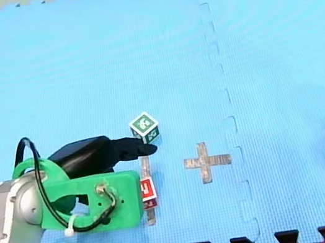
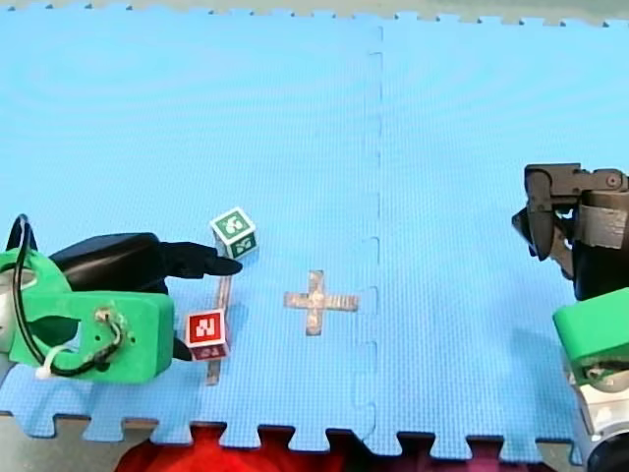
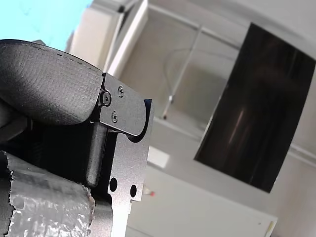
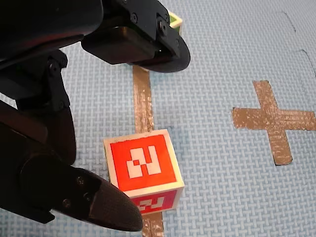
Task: Stack cube left
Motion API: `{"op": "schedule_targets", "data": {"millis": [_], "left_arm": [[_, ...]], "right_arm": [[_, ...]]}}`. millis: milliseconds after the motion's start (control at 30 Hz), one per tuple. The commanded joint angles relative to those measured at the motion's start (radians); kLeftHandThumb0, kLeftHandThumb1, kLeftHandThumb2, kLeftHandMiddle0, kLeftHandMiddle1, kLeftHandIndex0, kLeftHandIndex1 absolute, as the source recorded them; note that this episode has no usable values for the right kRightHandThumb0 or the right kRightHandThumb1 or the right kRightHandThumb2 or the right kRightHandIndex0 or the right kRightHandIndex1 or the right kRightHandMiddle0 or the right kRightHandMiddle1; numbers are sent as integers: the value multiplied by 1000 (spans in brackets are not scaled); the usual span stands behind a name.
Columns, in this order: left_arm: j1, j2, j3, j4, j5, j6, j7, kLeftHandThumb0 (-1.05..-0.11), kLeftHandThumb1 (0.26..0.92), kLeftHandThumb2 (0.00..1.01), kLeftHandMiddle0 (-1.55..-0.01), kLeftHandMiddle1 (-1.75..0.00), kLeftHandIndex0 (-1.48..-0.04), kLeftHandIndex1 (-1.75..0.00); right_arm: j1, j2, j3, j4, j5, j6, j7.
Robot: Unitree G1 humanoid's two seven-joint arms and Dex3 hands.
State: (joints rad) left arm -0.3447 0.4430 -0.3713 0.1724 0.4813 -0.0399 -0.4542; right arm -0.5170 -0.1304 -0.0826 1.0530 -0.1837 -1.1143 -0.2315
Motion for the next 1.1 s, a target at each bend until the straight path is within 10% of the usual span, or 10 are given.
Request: {"op": "schedule_targets", "data": {"millis": [0, 400, 600, 967, 1067], "left_arm": [[0, 0, 1, 11, 3, -7, 10, -314, 724, 1, -507, -1626, -700, -40], [16, -7, -5, -39, 47, 53, 27, -280, 732, 0, -690, -1200, -830, -12], [23, -14, -66, -107, 221, 163, 58, -270, 735, 1, -804, -983, -883, -13], [29, -53, -80, -87, 251, 184, 88, -289, 743, 1, -835, -941, -916, -7], [32, -61, -84, -69, 248, 181, 95, -293, 743, 0, -946, -492, -897, -1]], "right_arm": [[3, -6, 1, -6, 2, 3, -2], [14, -7, -6, -44, 35, -16, 30], [25, -10, -9, -74, 46, -16, 45], [47, -15, -11, -143, 20, 8, 30], [54, -14, -10, -169, 16, 18, 28]]}}
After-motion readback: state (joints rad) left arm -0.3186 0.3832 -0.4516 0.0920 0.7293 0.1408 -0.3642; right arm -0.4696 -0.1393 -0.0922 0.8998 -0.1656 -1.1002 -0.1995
